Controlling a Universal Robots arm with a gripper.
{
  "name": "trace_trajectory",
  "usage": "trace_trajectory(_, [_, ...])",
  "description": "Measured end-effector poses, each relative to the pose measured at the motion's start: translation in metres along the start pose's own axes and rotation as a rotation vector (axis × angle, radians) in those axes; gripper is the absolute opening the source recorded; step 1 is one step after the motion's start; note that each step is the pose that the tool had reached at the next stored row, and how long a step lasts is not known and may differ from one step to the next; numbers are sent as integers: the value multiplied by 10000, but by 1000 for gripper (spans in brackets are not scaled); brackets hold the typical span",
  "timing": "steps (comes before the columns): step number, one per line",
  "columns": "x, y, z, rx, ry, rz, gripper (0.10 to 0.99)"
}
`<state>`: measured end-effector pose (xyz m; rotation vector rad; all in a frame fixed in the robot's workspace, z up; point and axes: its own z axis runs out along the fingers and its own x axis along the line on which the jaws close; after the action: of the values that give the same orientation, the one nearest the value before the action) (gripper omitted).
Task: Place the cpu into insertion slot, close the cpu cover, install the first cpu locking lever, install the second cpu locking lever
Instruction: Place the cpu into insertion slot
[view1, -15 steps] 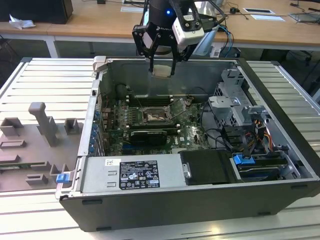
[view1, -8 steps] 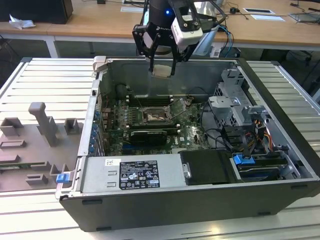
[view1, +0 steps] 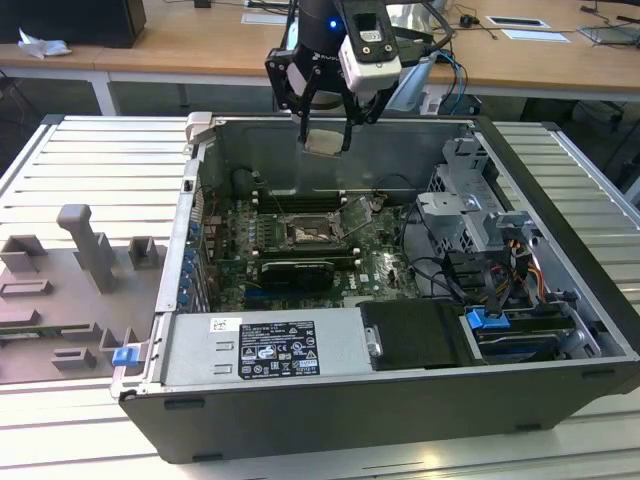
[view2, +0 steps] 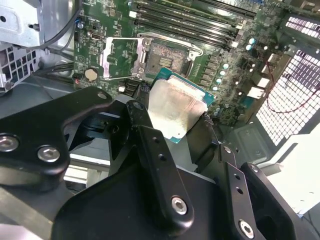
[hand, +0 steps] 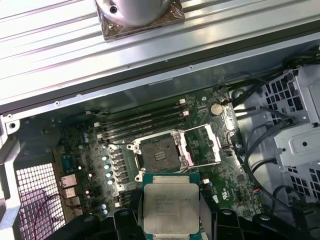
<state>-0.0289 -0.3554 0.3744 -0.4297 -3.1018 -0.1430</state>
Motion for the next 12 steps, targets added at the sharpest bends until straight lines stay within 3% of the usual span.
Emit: trace_trajectory(12, [0, 0, 0, -12, -56, 624, 541])
